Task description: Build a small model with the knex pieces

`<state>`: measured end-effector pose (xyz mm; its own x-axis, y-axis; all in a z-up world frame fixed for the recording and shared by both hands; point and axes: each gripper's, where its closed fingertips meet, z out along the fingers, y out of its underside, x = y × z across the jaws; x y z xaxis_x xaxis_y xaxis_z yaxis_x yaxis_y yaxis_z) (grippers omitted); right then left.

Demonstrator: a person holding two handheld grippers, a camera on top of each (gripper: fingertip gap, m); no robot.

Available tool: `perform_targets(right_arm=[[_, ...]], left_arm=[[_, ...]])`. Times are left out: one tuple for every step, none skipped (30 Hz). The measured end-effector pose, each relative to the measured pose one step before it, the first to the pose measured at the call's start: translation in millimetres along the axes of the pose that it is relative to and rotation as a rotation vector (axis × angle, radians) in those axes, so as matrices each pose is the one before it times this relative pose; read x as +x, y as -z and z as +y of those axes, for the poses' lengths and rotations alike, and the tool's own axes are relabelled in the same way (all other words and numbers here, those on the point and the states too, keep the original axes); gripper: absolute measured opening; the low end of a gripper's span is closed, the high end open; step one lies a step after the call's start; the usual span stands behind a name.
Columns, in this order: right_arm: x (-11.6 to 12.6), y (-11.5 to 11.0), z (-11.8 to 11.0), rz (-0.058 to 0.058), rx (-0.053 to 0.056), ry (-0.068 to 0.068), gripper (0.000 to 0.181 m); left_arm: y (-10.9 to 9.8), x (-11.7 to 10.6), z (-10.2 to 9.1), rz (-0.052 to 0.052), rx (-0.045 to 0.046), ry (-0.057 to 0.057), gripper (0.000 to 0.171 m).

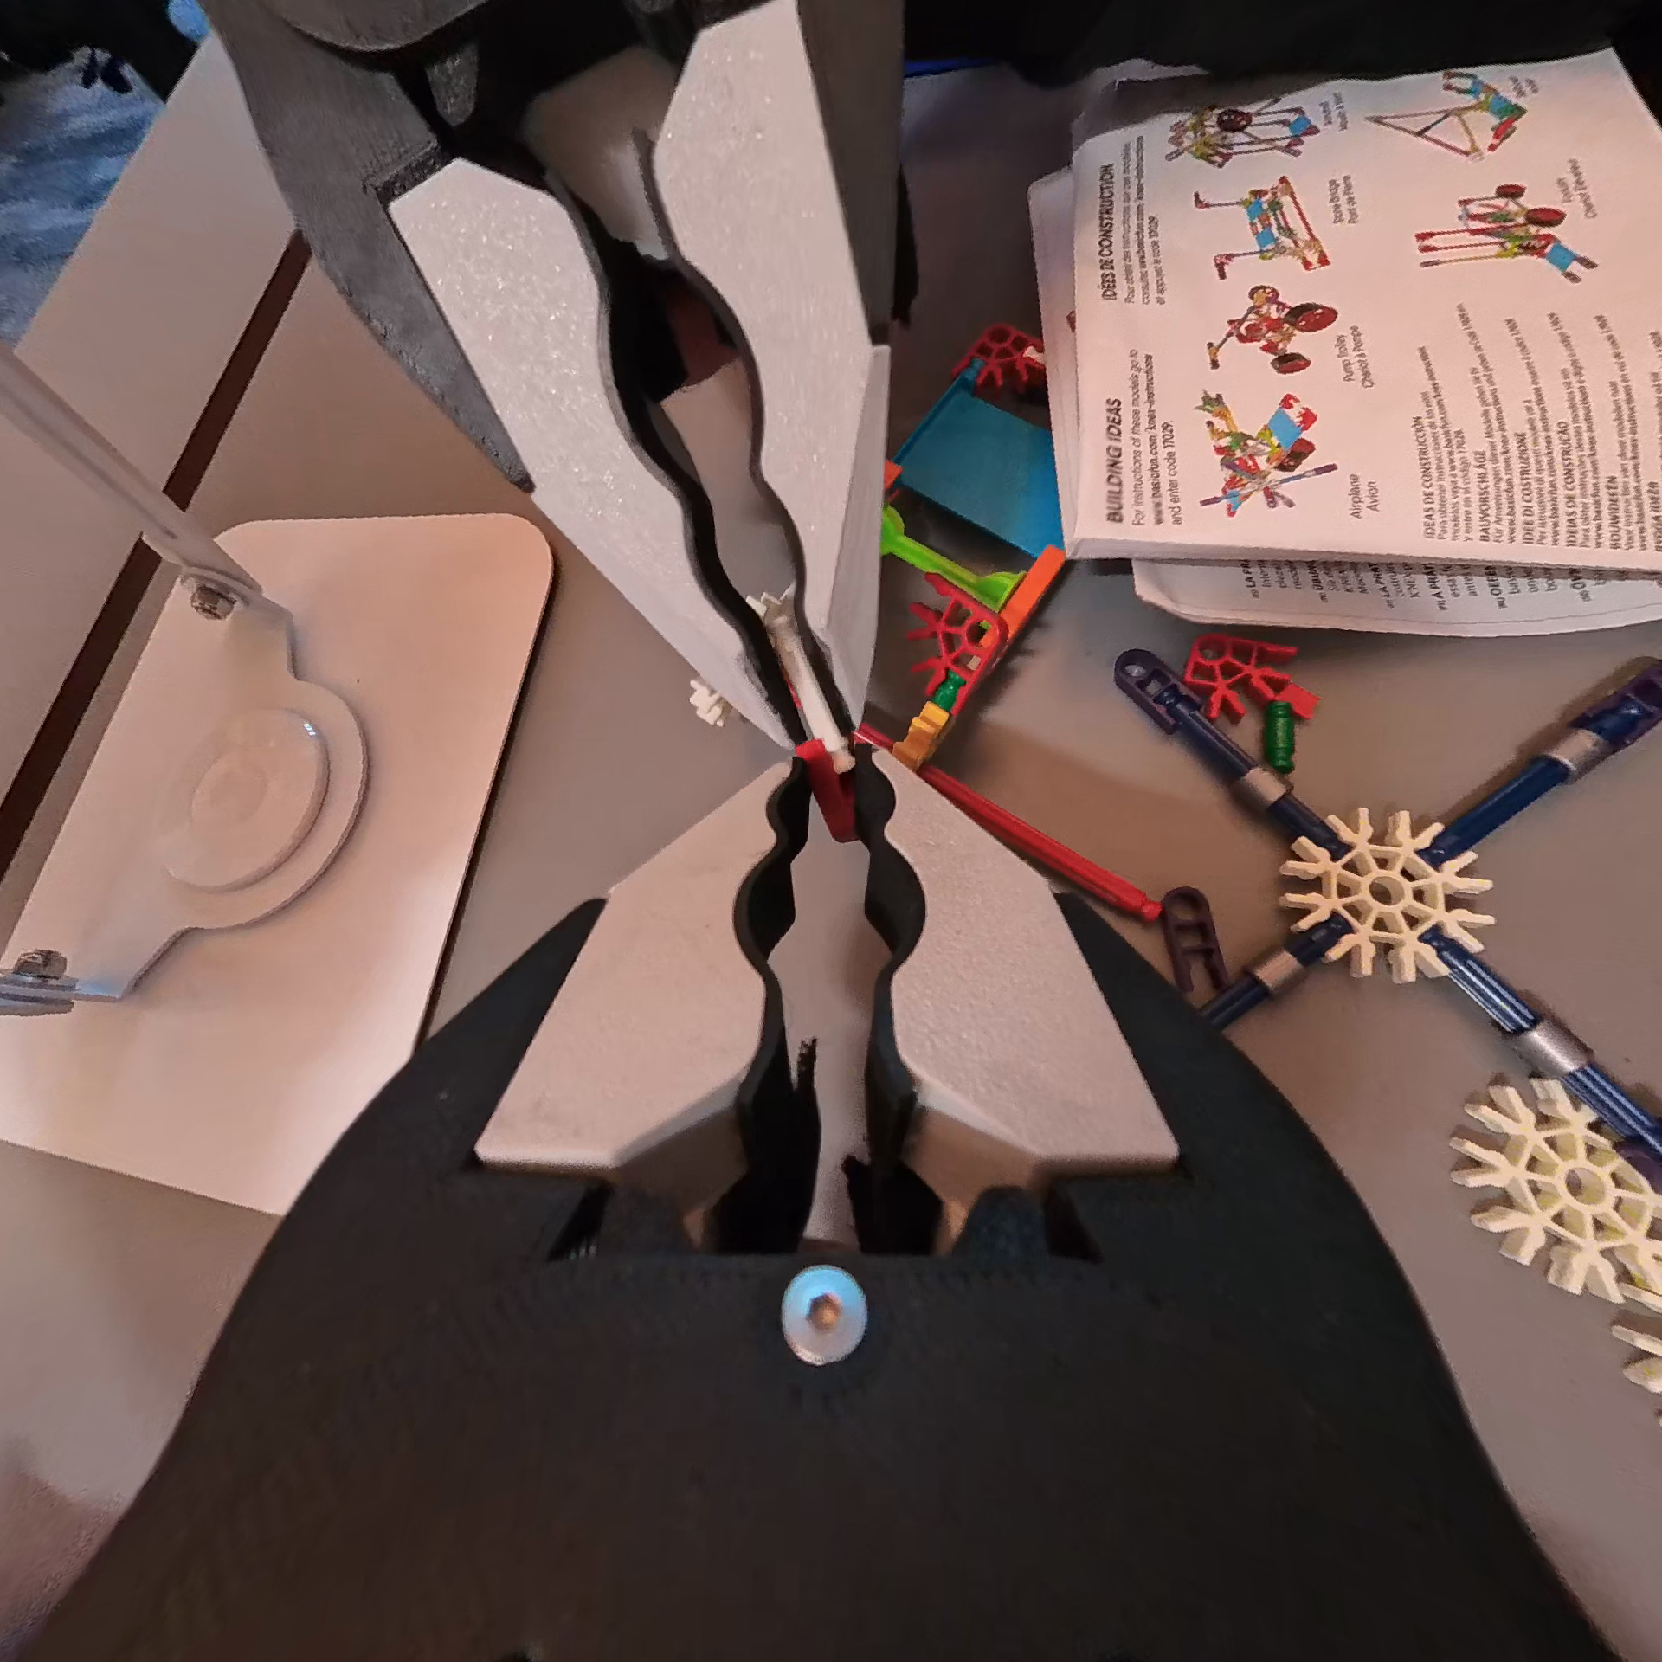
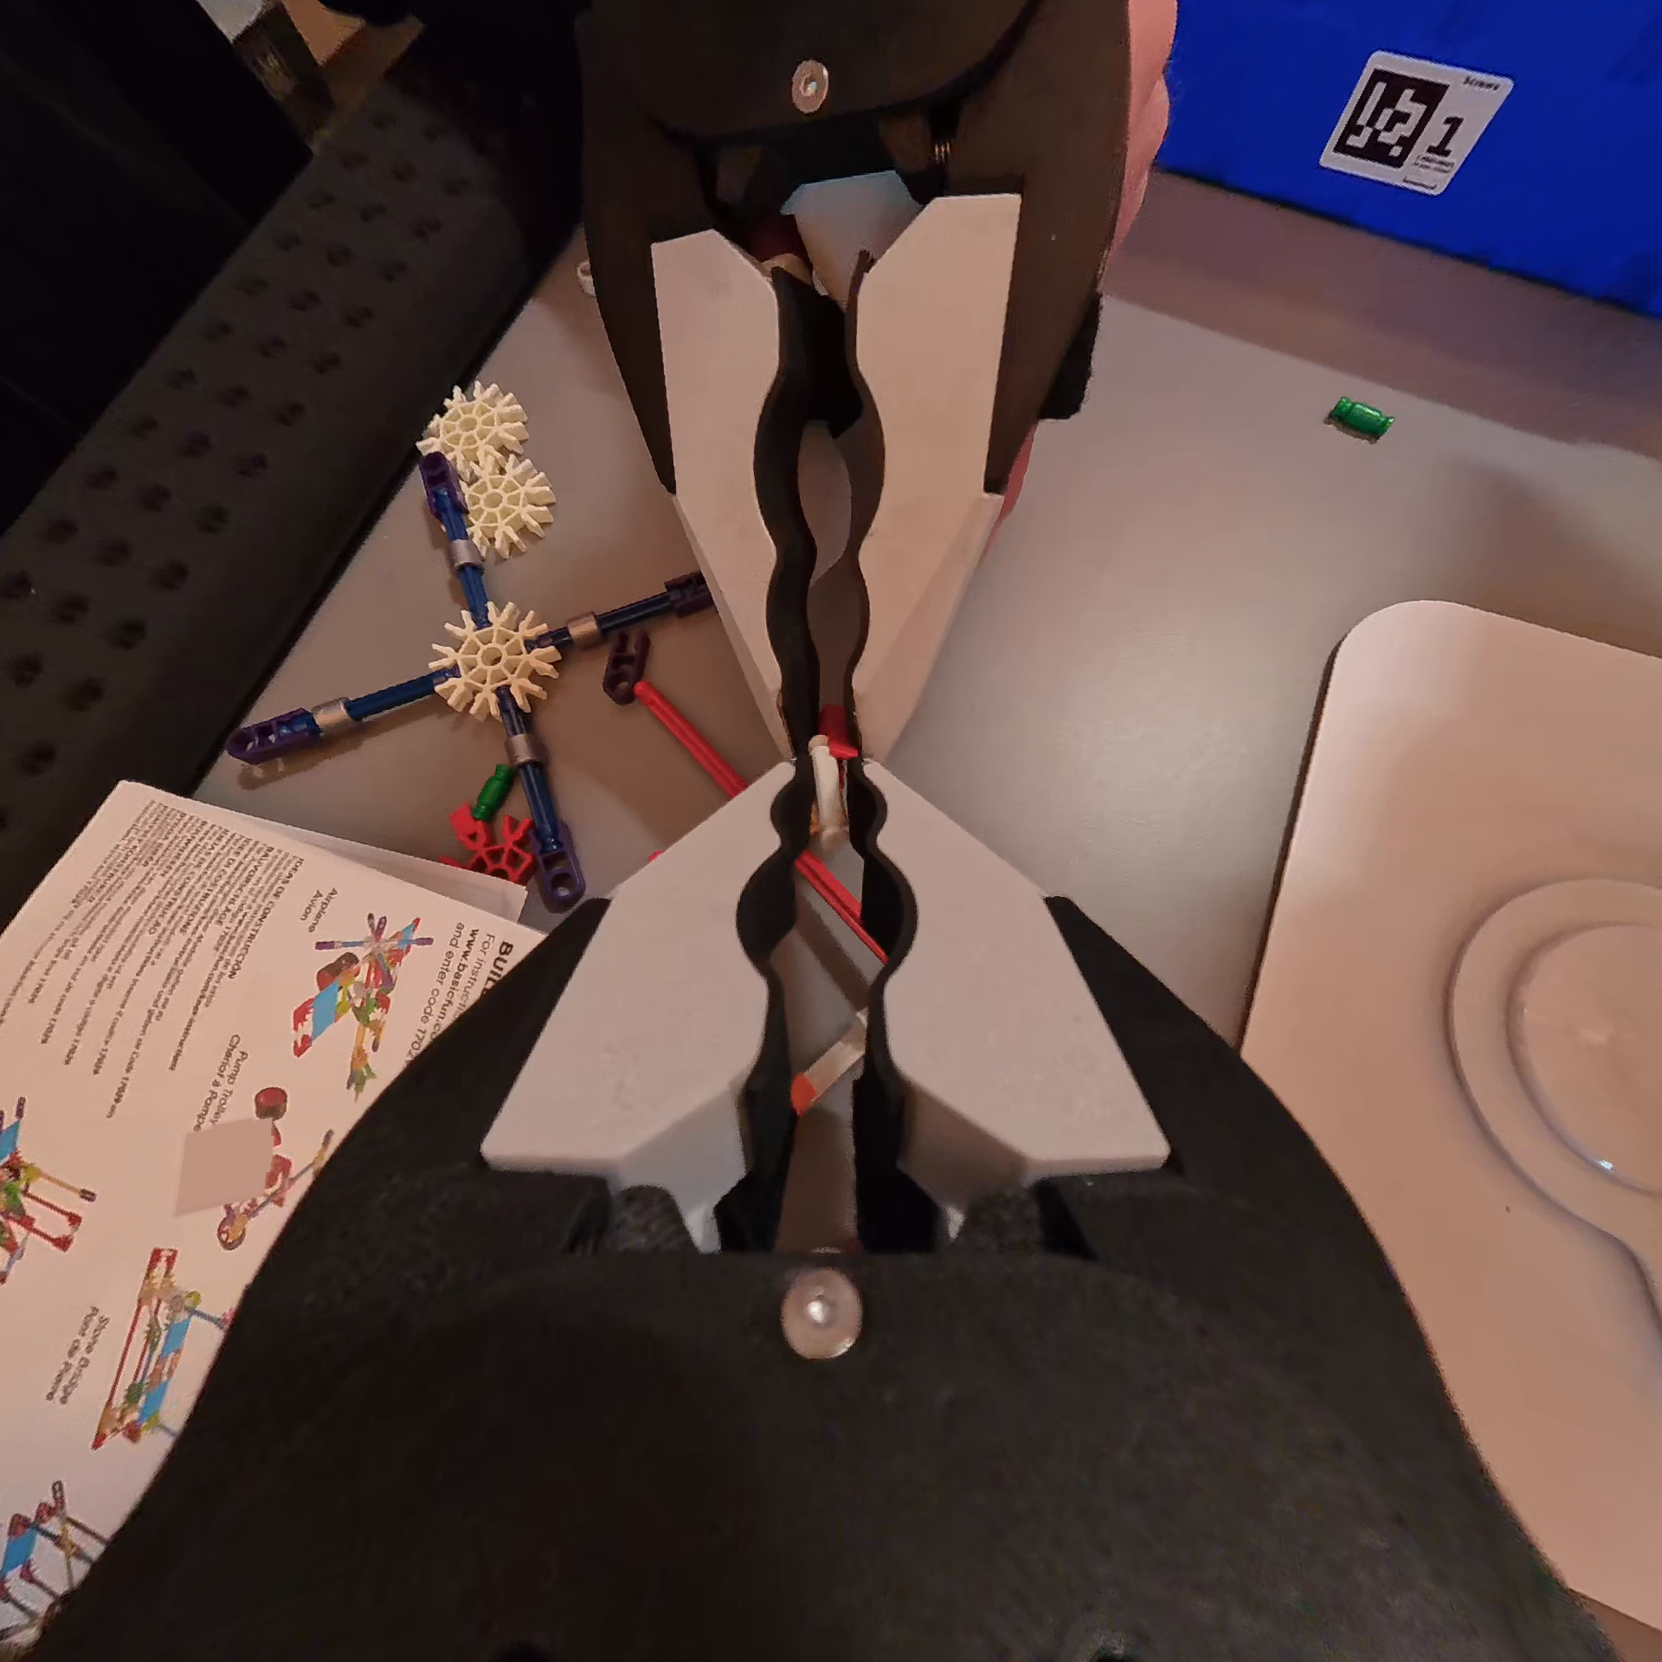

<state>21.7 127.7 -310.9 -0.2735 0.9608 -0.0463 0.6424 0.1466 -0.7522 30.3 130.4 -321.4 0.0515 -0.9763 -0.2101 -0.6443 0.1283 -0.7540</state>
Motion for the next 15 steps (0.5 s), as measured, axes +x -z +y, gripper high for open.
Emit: perform_targets(right_arm=[[0.92,-0.91,0.21,0.0069,-0.0041,0.0047,0.005],[0.58,-0.29,-0.22,0.0021,0.0029,0.0013,0.005],[0.99,-0.05,0.02,0.0049,0.0025,0.0027,0.004],[1.28,-0.33,0.33,0.0085,-0.0045,0.0043,0.004],[0.31,-0.47,-0.03,0.006,-0.0082,0.004,0.004],[0.05,-0.43,-0.11,0.0048,-0.0088,0.0025,0.004],[0.51,-0.52,0.43,0.008,-0.012,0.0017,0.004],[0.53,-0.49,0.53,0.0092,-0.0117,0.0034,0.003],[0.41,-0.49,0.2,0.0074,-0.0075,0.001,0.003],[0.62,-0.85,0.42,0.0091,-0.01,-0.001,0.003],[0.74,-1.07,0.59,0.0104,-0.014,-0.0008,0.003],[0.44,-0.69,0.15,0.0078,-0.0109,0.0,0.003],[0.48,-0.34,0.18,0.0068,-0.0086,0.0033,0.003],[0.35,-0.4,0.51,0.007,-0.0109,0.0036,0.003],[0.43,-0.31,0.23,0.0058,-0.0072,0.0011,0.003]], left_arm=[[-0.33,-0.6,1.27,-0.0022,-0.00023,0.013,0.007],[0.21,-0.14,0.0,0.0035,0.00897,0.0232,0.007],[0.14,-0.38,-0.12,-0.0009,0.00928,0.023,0.007],[-0.14,-1.6,0.61,-0.0102,0.00228,0.0154,0.006],[0.01,-0.46,0.34,-0.0002,-0.002,0.0151,0.006],[0.3,0.02,0.04,0.0001,-0.00479,0.0032,0.006],[-0.14,-0.84,0.66,-0.0078,-0.00973,0.0001,0.006],[-0.69,-0.49,0.5,-0.0053,-0.00669,0.0106,0.006],[0.01,-0.16,0.34,-0.001,-0.00084,0.0097,0.006],[-0.21,-0.49,0.69,-0.0024,-0.00022,0.0131,0.006],[-0.52,-0.56,0.99,-0.0048,-0.00307,0.011,0.006],[-0.12,-0.4,0.93,-0.0066,-0.00376,0.0019,0.006],[0.06,-0.24,-0.02,-0.005,0.00105,0.0085,0.006],[-0.53,-0.24,0.51,-0.0041,-0.00322,0.0068,0.006],[-0.14,-0.35,0.41,-0.0081,-0.00475,-0.0109,0.006]])
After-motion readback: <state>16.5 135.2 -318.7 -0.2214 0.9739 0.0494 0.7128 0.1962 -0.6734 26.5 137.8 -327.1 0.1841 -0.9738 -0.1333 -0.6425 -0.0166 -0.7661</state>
